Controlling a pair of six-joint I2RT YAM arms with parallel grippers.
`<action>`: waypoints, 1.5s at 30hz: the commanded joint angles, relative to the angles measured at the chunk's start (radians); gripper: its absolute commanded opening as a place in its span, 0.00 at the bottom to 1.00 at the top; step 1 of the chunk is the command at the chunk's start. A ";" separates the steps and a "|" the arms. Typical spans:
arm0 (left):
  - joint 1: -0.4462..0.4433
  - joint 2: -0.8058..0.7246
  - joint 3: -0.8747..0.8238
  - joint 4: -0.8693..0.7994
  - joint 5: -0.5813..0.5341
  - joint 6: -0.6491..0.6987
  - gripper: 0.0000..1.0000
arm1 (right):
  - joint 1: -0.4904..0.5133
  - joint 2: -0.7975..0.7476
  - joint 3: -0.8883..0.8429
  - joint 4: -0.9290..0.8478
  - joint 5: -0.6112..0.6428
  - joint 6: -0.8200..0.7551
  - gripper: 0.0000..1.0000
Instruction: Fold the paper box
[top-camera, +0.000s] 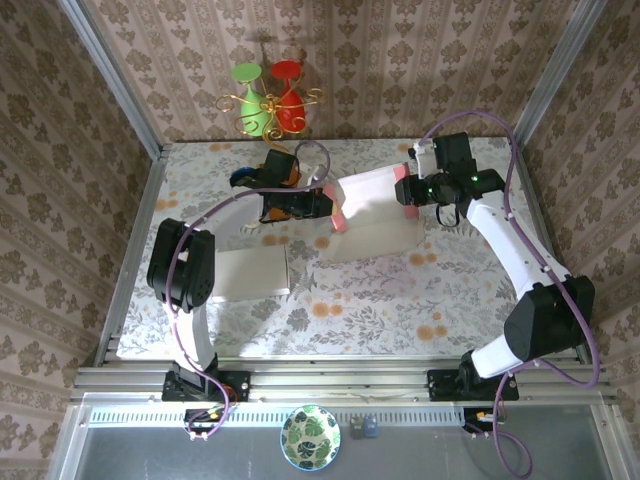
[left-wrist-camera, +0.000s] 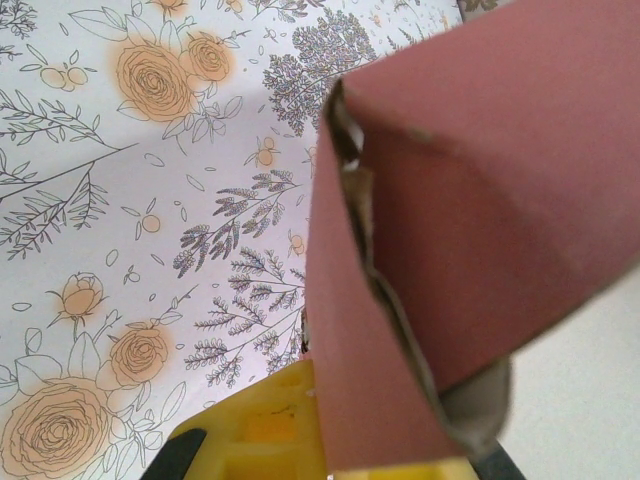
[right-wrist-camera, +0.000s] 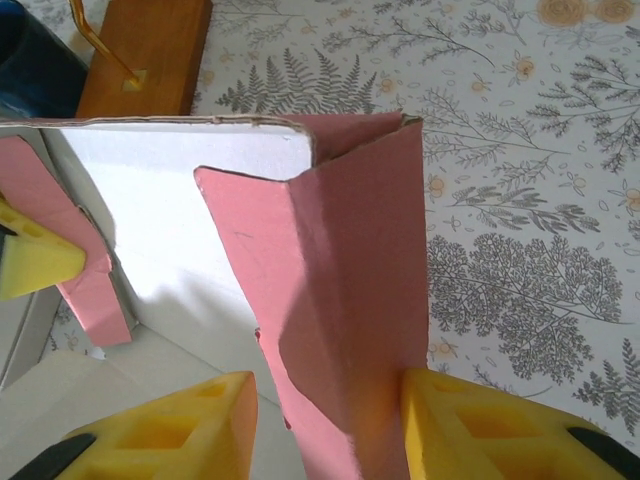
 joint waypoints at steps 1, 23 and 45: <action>-0.009 -0.024 0.038 0.005 0.044 0.017 0.00 | 0.021 0.029 0.038 -0.056 0.042 0.004 0.43; -0.032 -0.010 0.091 -0.066 -0.010 -0.009 0.00 | 0.116 0.100 0.118 -0.136 0.476 0.094 0.00; -0.134 0.053 0.242 -0.299 -0.255 -0.039 0.00 | 0.232 0.242 0.223 -0.369 0.898 0.238 0.00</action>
